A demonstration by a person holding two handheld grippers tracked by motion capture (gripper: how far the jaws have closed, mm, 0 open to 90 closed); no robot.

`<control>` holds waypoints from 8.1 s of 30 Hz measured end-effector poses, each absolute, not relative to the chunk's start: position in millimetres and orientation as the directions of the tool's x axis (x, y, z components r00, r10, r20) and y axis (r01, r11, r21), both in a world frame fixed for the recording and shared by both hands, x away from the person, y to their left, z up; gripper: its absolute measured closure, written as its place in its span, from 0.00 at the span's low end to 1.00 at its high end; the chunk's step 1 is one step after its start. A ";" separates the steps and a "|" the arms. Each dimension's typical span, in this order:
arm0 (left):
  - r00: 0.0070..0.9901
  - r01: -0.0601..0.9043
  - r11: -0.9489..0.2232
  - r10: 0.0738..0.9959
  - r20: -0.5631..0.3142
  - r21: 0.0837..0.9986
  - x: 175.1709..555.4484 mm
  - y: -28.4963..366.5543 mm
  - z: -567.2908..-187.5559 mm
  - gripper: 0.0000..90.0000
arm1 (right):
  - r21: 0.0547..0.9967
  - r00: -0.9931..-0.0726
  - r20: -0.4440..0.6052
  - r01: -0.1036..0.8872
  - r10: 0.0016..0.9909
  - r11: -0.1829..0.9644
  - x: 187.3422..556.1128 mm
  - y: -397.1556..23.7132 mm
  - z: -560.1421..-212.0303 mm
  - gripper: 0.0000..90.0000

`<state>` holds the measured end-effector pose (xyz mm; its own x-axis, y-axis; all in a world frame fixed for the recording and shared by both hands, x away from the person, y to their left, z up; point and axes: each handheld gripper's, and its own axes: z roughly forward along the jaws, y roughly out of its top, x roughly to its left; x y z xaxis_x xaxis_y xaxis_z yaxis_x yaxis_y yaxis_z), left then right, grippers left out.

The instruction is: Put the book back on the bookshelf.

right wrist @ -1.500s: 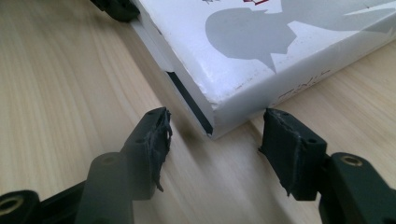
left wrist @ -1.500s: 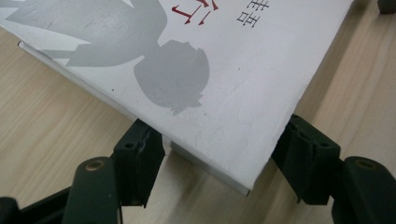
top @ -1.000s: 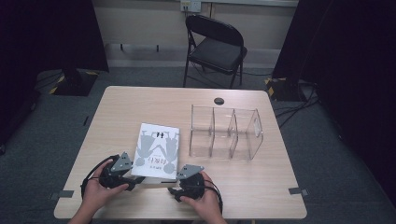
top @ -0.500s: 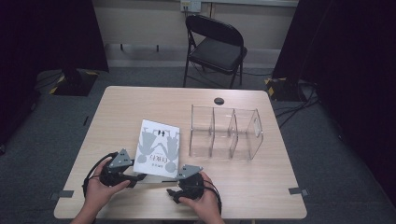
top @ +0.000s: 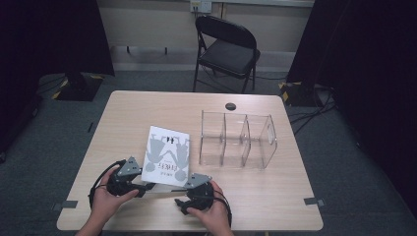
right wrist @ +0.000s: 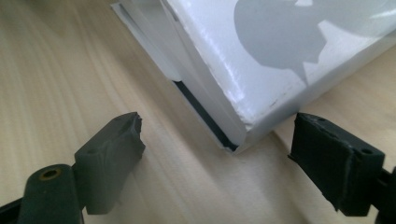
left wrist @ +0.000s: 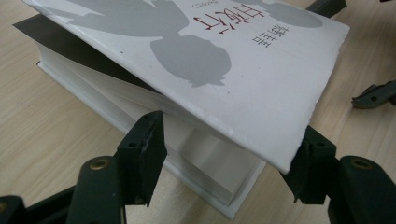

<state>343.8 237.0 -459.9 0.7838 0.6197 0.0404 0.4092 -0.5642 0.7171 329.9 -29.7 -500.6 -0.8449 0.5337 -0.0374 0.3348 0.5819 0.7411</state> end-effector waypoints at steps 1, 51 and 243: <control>0.784 0.409 -0.564 0.620 0.040 0.717 343.8 237.0 -459.9 0.41 | 0.741 -0.845 -0.037 0.335 0.534 0.582 329.9 -29.7 -500.6 0.17; 0.805 0.412 -0.548 0.593 -0.009 0.728 347.8 231.2 -453.1 0.42 | 0.747 -0.792 -0.303 0.148 0.530 0.648 339.6 12.2 -478.7 0.15; 0.873 0.143 -0.898 0.312 0.375 0.415 370.8 194.0 -344.8 0.79 | 0.731 -0.756 -0.005 0.444 0.655 0.518 336.9 -116.6 -501.0 0.14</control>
